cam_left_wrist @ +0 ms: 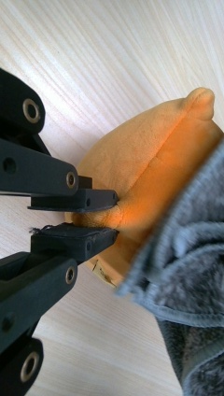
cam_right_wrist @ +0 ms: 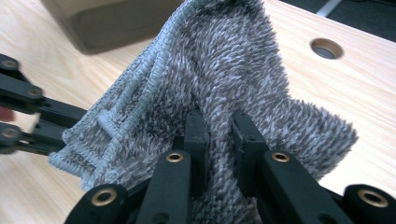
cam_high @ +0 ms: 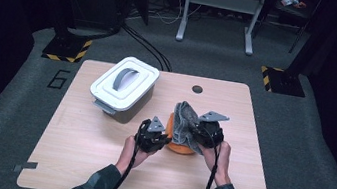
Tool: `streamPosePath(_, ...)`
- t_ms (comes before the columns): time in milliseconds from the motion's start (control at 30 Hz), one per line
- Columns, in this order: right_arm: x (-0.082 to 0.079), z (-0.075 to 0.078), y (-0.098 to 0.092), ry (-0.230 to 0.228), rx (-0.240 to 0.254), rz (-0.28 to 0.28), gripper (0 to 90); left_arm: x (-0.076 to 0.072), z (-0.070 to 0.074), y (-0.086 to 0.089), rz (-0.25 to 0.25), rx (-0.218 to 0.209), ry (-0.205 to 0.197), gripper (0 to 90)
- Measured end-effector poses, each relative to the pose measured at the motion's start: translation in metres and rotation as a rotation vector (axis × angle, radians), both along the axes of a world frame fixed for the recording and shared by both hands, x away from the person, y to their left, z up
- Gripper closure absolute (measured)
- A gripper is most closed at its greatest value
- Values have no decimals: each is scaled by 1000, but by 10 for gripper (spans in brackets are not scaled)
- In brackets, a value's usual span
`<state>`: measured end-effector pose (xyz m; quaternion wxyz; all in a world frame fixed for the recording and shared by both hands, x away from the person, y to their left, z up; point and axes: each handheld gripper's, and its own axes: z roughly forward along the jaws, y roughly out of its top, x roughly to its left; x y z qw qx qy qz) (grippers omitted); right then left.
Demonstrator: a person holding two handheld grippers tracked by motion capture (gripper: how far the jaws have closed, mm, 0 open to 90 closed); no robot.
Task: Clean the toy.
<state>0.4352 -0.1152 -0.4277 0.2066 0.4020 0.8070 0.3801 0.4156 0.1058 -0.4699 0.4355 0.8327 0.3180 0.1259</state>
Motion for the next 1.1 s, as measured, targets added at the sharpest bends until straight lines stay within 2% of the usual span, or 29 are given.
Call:
streamPosePath(233, 1, -7, -24, 11, -3, -56, 786, 0, -2, 3, -7, 1, 5, 820)
streamPosePath(367, 3, -16, -39, 36, -2, -90, 786, 0, -2, 3, -5, -7, 6, 819)
streamPosePath(667, 8, -40, -55, 118, 8, -162, 786, 1, -3, 3, -6, -7, 11, 818)
streamPosePath(867, 11, -57, -62, 170, -4, -175, 785, 1, -3, 3, -10, -9, 7, 817)
streamPosePath(967, 9, -52, -67, 160, 5, -177, 785, 2, -2, 3, -15, -3, 2, 816)
streamPosePath(1000, 7, -48, -69, 151, 16, -177, 785, 1, -2, 4, -17, -7, 14, 816)
streamPosePath(1100, 1, -29, -75, 115, 56, -172, 785, 2, -2, 4, -18, -5, 5, 816)
